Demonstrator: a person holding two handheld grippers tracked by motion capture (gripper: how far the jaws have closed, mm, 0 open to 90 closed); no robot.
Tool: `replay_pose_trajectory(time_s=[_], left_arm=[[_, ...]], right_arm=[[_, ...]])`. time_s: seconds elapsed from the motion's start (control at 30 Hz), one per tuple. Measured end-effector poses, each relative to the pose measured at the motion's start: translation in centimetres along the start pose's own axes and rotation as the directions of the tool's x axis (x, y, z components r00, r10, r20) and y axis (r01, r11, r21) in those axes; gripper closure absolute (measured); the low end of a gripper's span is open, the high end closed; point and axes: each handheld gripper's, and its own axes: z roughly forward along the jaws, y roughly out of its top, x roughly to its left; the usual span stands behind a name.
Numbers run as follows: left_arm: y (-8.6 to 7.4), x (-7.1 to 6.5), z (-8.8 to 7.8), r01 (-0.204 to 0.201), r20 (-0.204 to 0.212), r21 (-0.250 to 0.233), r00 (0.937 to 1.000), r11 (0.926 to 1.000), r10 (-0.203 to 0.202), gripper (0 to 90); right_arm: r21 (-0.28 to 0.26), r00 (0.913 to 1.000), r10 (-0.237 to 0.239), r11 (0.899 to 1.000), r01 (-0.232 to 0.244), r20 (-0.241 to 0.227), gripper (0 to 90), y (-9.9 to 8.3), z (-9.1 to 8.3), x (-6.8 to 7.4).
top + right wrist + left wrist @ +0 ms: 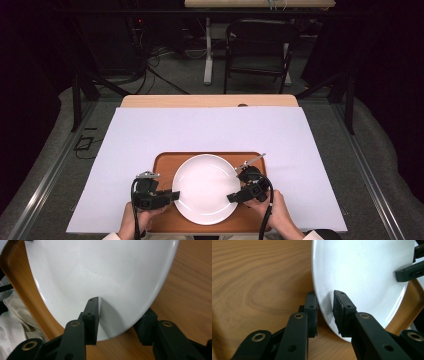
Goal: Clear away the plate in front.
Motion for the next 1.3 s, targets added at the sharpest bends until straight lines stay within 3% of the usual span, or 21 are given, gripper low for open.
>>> replay_pose_trajectory(time_s=[0.2, 1.3], left_arm=[[0.0, -0.2, 0.5, -0.026, -0.012, 0.019, 0.9996, 0.9995, 0.026, 71.0], [-0.3, -0.5, 0.9, -0.085, -0.04, 0.099, 0.9952, 0.9915, 0.089, 65.9]], right_arm=[[0.022, 0.9992, -0.017, 1.0, 0.016, 0.037, 53.4, 0.0, 0.2, 0.2], [0.13, 0.9923, -0.101, 0.987, 0.091, 0.072, 32.5, -0.2, 1.2, 1.1]])
